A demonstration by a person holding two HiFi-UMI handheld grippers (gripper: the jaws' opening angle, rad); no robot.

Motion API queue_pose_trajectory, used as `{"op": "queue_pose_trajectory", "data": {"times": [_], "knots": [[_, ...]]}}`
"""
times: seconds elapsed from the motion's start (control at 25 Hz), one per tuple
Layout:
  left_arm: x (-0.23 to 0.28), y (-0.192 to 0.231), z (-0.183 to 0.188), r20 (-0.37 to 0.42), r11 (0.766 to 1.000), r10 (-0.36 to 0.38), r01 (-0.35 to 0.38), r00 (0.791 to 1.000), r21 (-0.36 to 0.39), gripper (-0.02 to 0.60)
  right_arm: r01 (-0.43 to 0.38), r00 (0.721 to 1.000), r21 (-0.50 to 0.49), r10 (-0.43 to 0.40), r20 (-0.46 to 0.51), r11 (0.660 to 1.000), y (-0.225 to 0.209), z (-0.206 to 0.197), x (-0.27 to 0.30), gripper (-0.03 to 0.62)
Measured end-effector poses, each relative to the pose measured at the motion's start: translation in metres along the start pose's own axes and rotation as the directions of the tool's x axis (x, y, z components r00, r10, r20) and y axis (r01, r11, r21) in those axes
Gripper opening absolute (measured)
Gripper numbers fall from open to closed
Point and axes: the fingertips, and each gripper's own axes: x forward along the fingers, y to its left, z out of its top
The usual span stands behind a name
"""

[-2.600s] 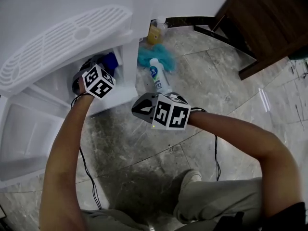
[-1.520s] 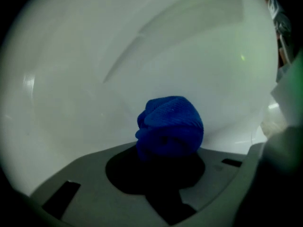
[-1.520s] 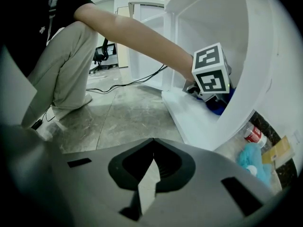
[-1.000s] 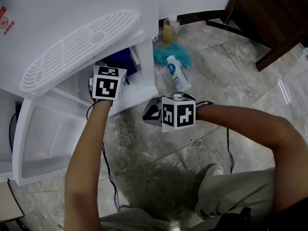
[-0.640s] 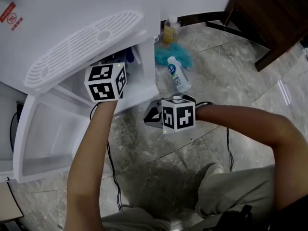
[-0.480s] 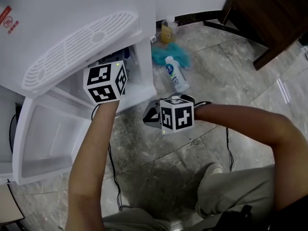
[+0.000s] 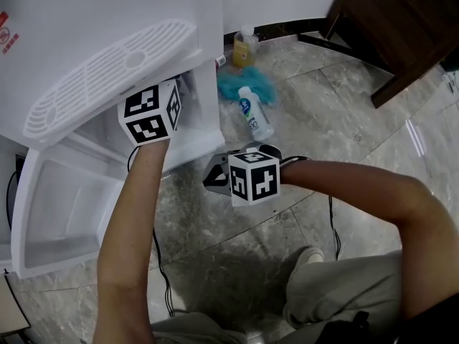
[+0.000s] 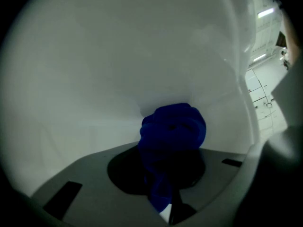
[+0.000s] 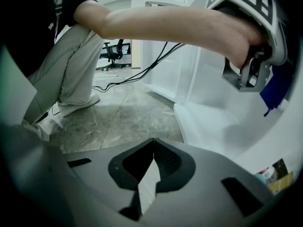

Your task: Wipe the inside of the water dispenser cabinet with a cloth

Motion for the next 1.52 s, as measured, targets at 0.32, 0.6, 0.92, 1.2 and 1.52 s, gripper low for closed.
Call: {"op": "queue_pose_trajectory", "data": {"times": [0.32,0.6,0.92,1.2,1.52], "knots": [[0.024,0.019,-0.001,-0.035,0.999,0.045,-0.044,0.998,0.026,0.075,-0.016,0.999,-0.020,0.015,-0.037,1.000,0.017,-0.023,-0.007,-0.002],[0.012,0.007,-0.008,-0.012,0.998,0.048,-0.048,0.999,-0.039,0.075,-0.026,0.998,-0.060,0.023,-0.056,0.998,0.017,-0.022,-0.004,-0.002],[0.024,0.015,-0.012,-0.021,0.998,0.062,-0.061,0.998,0.007,0.075,-0.039,0.998,-0.063,0.036,-0.060,0.997,0.022,-0.027,-0.002,-0.002],[0.016,0.013,-0.013,-0.020,0.995,0.094,-0.095,0.995,-0.037,0.075,-0.059,0.995,-0.072,0.053,-0.084,0.996,0.029,-0.036,-0.002,-0.002],[0.014,0.011,-0.025,-0.024,0.995,0.079,-0.080,0.997,-0.057,0.075,-0.067,0.996,-0.093,0.061,-0.066,0.993,0.024,-0.023,0.006,-0.002]]}}
